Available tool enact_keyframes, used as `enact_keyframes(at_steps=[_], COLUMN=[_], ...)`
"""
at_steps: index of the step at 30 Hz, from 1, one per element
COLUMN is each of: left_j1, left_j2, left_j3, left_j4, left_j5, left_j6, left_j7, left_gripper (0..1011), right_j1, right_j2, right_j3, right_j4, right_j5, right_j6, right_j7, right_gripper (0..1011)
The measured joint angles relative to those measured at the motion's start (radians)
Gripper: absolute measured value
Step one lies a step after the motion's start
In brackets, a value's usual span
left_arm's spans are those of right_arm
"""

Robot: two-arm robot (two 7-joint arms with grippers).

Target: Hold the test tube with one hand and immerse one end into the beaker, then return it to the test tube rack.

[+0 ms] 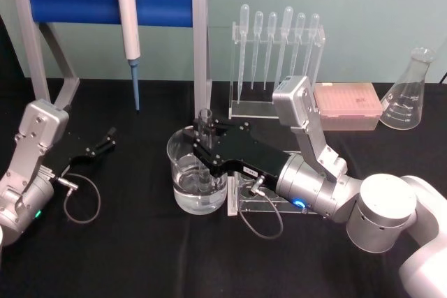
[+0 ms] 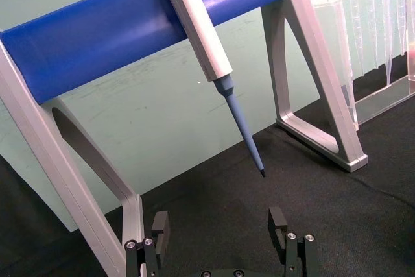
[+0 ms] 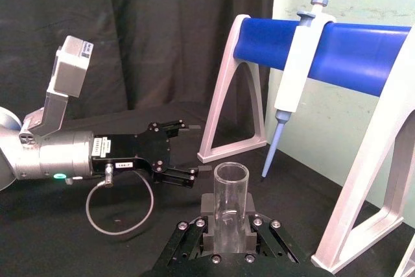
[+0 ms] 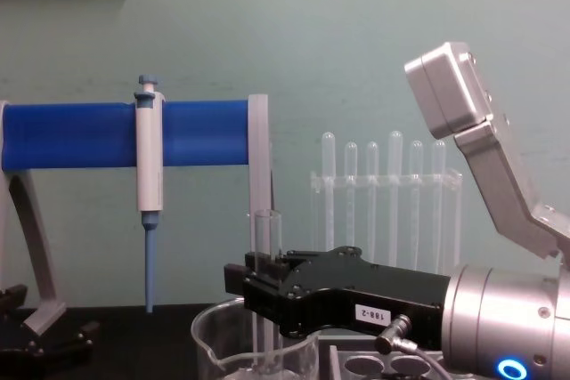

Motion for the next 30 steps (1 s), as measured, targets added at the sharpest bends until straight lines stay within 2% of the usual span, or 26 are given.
enact_keyframes(at_steps=[30], left_j1=[0.0], left_j2=[0.0], left_j3=[0.0], left_j4=[0.0], left_j5=[0.0], left_j6=[0.0], left_j7=[0.0], left_gripper=[1000], right_j1=[0.0], right_j2=[0.0], right_j3=[0.0], right_j4=[0.0], right_j5=[0.0], right_j6=[0.0], right_j7=[0.0], right_gripper=[239])
